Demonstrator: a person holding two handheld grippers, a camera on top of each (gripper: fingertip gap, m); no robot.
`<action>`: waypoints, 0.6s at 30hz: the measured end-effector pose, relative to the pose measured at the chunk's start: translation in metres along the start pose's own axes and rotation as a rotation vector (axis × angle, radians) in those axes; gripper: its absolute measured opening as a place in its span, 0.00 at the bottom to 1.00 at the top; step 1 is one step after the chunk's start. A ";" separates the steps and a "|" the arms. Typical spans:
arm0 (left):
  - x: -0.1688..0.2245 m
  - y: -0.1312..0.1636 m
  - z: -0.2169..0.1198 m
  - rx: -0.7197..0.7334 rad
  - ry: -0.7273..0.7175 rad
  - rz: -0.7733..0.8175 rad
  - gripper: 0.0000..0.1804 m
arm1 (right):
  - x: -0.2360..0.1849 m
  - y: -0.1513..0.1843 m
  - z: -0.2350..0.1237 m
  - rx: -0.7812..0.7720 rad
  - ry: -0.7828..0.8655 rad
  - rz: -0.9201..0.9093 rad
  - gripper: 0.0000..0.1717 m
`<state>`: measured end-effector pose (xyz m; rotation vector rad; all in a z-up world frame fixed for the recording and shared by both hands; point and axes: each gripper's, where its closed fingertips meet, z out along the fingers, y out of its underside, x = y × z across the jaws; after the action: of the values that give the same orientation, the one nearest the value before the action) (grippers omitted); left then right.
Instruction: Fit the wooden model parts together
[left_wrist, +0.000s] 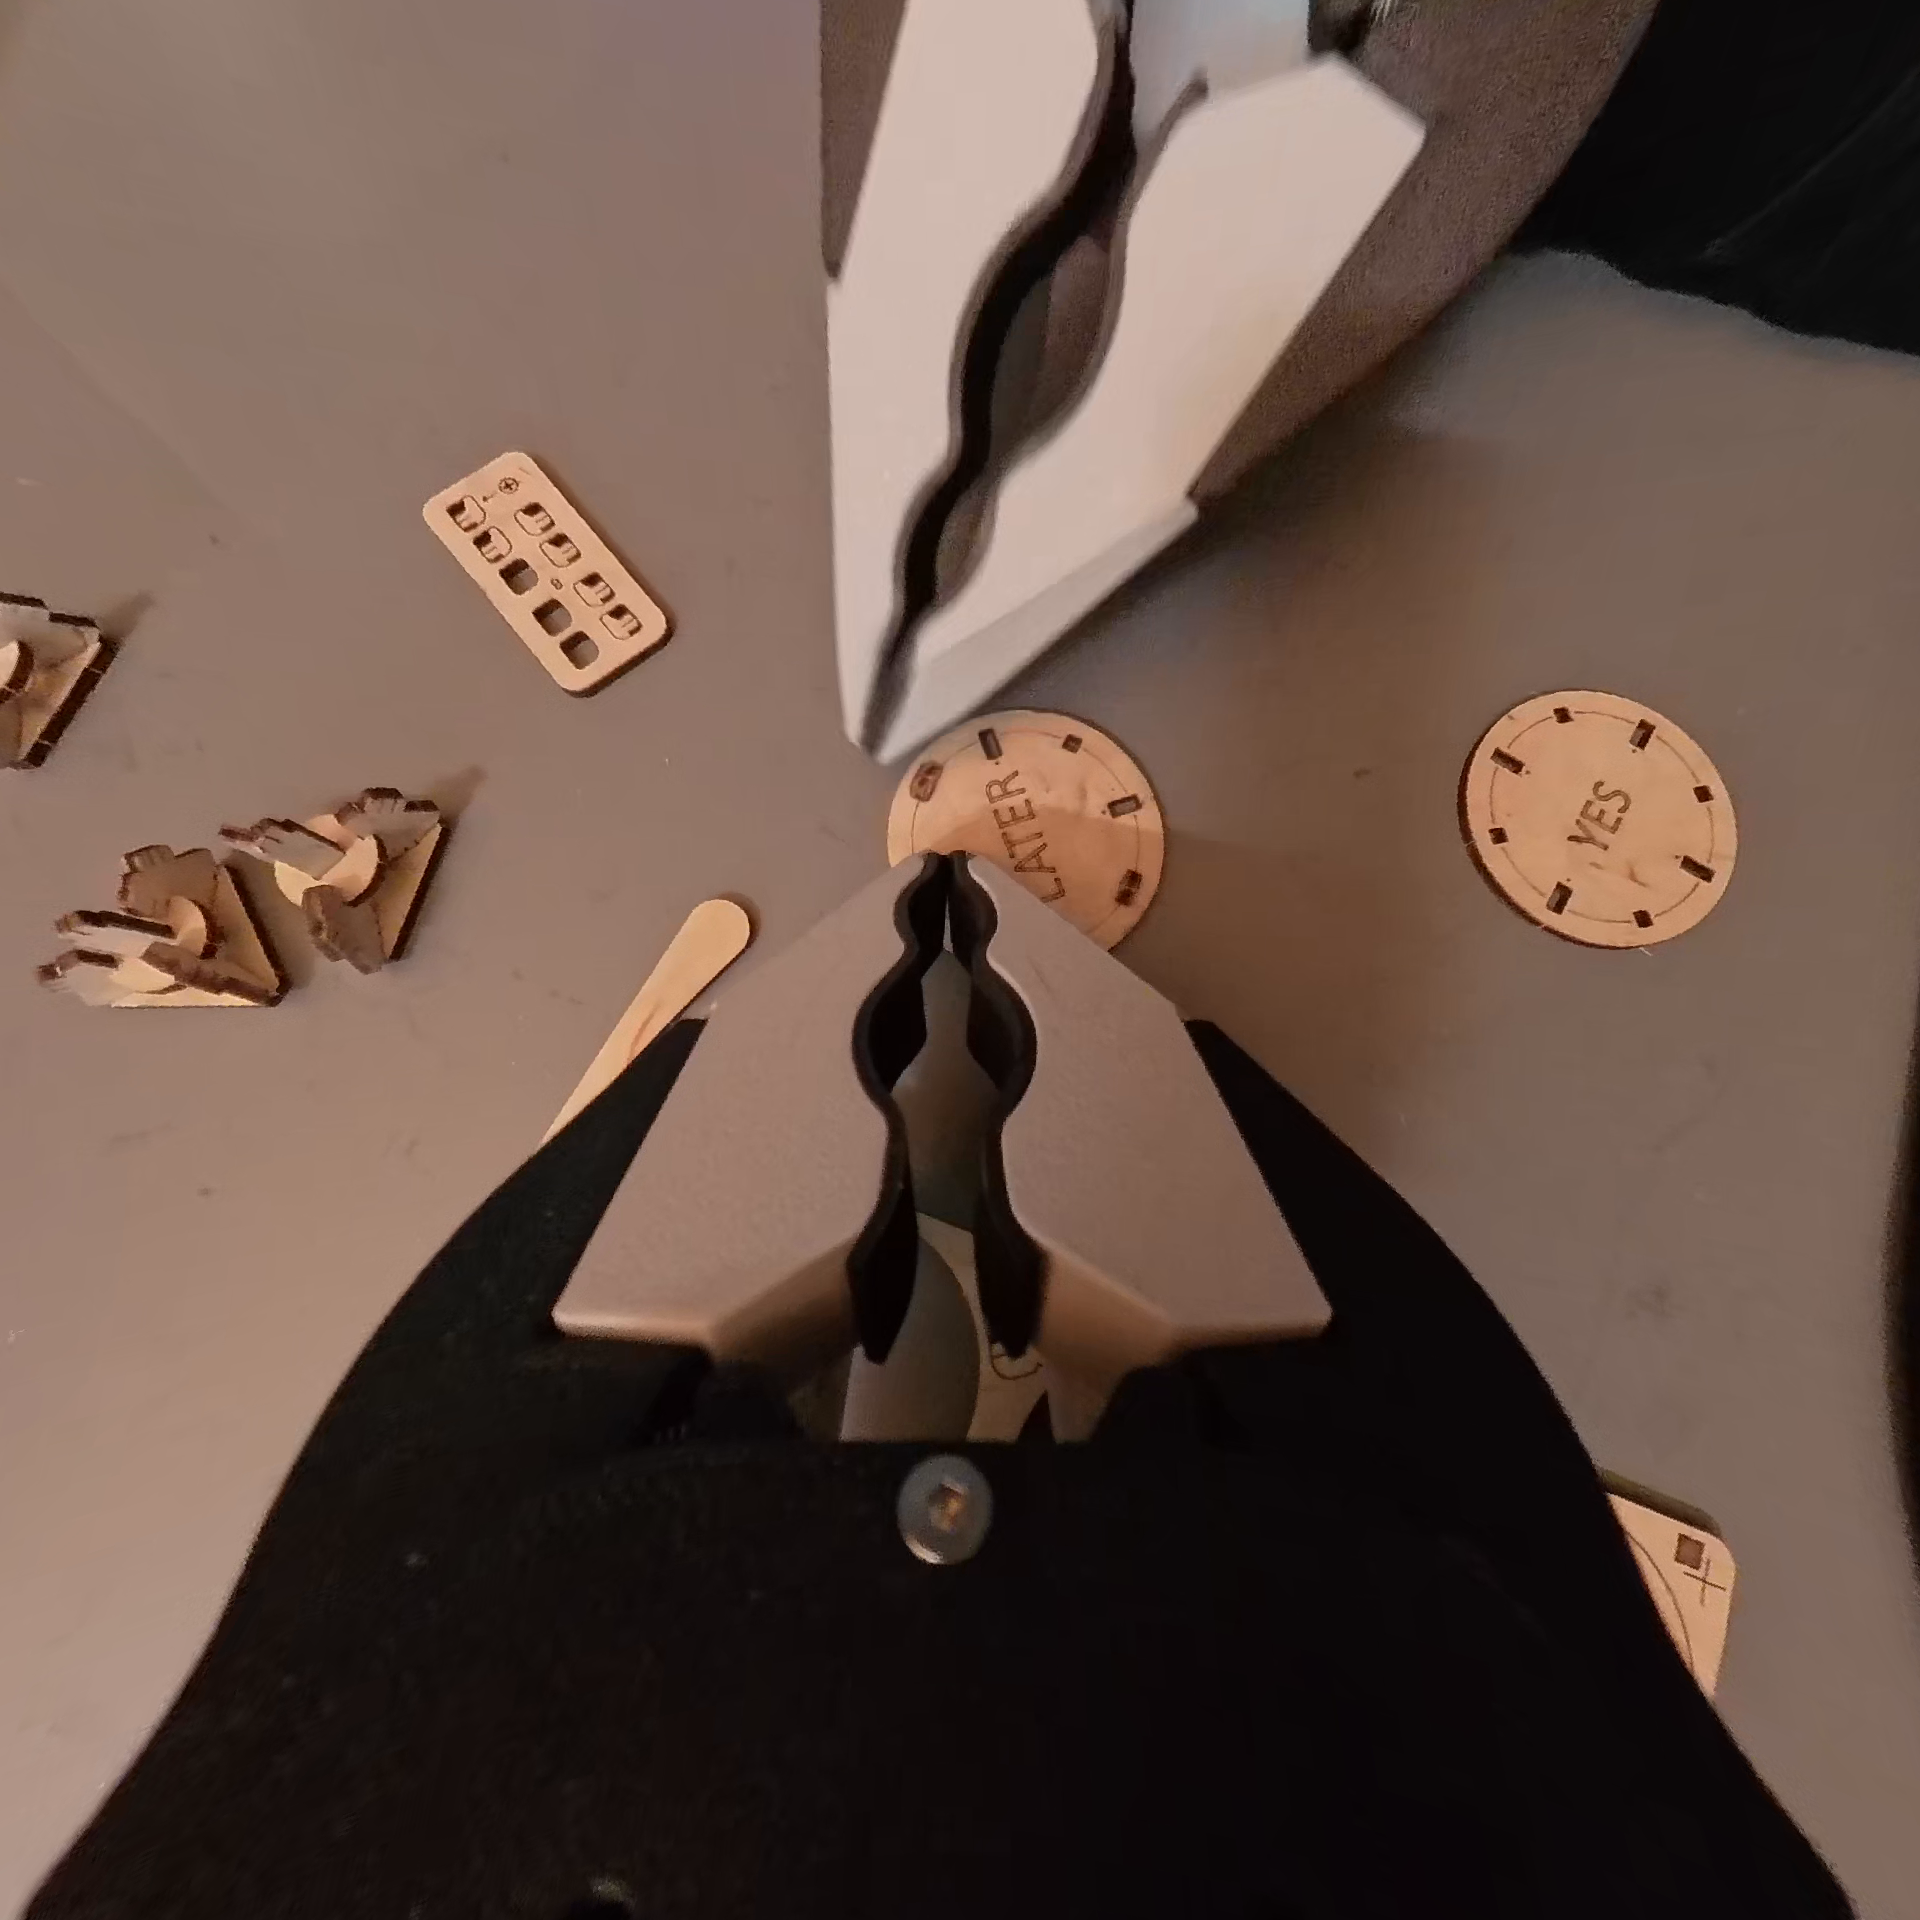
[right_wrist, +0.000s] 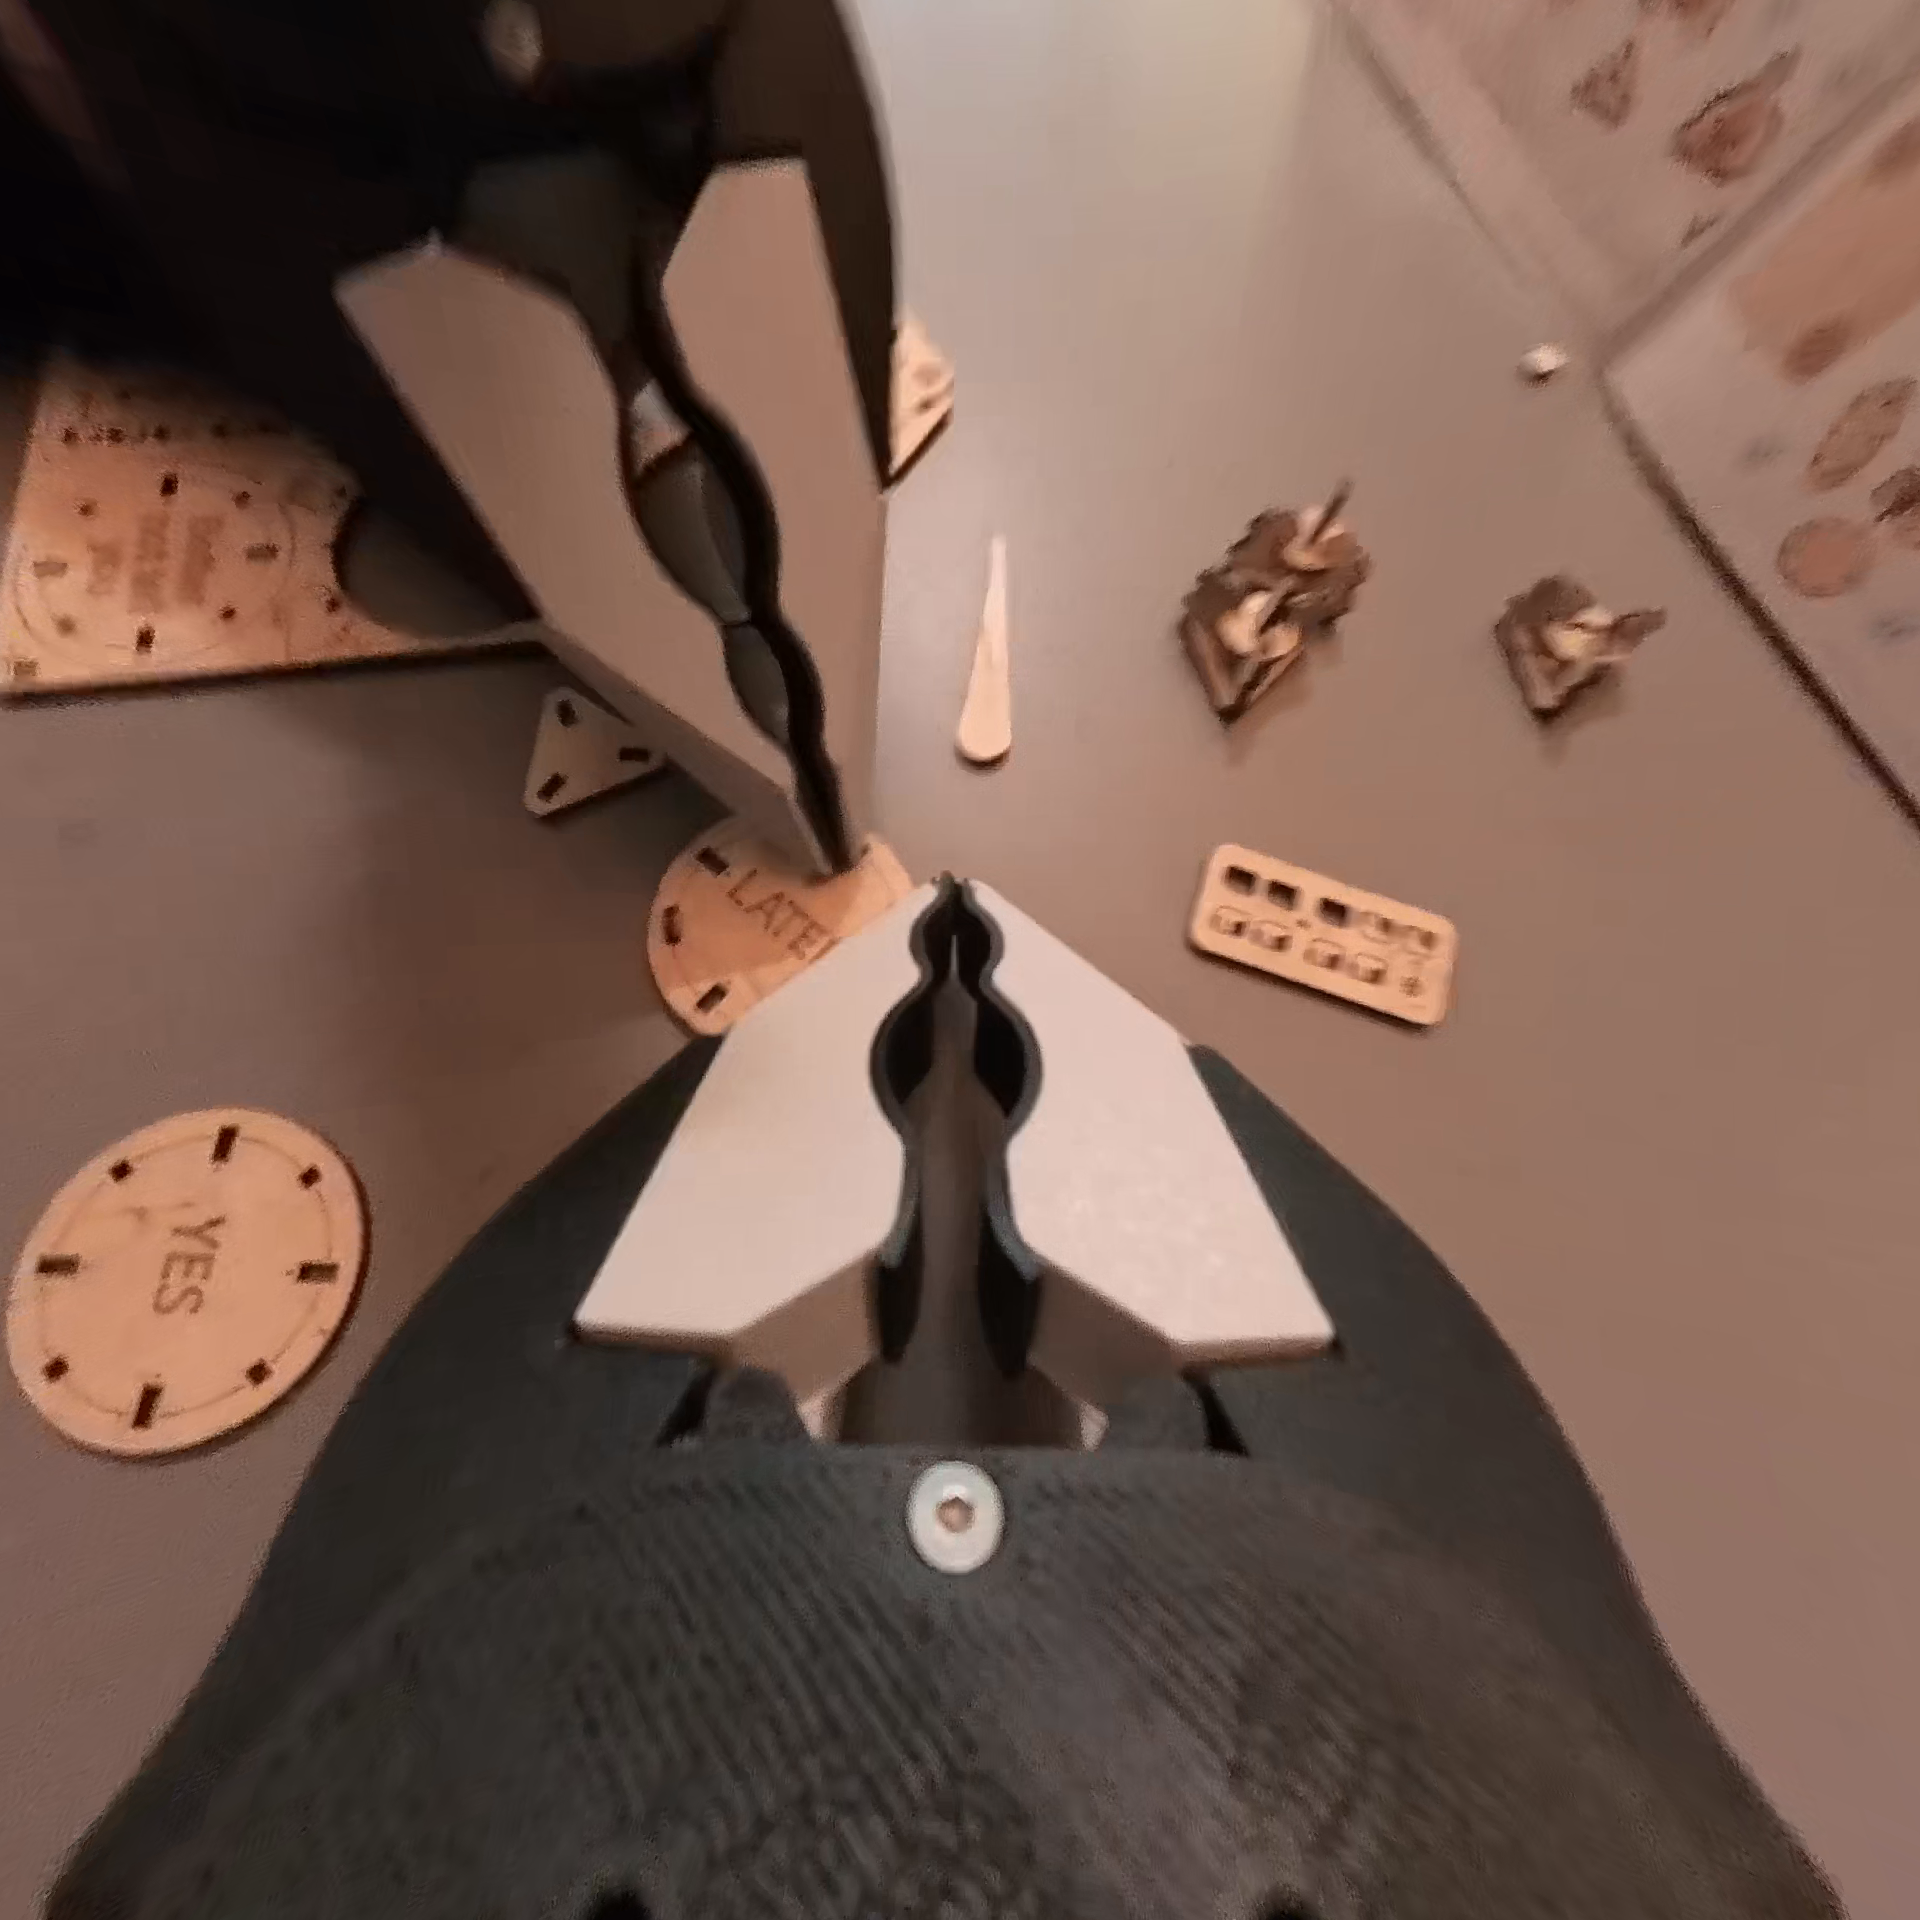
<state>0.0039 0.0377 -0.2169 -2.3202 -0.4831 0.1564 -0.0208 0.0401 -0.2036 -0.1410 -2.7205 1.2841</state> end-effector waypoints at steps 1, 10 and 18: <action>0.000 0.000 0.000 0.000 0.002 -0.002 0.01 | 0.007 -0.006 -0.005 0.038 0.026 0.032 0.00; 0.000 0.000 0.000 -0.001 0.002 -0.024 0.01 | -0.011 0.000 0.000 0.007 -0.062 -0.026 0.00; 0.001 0.000 0.000 -0.001 0.004 -0.032 0.01 | -0.008 0.004 0.006 -0.023 -0.013 -0.059 0.00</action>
<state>0.0045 0.0378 -0.2170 -2.3124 -0.5175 0.1360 -0.0141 0.0367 -0.2114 -0.0539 -2.7293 1.2423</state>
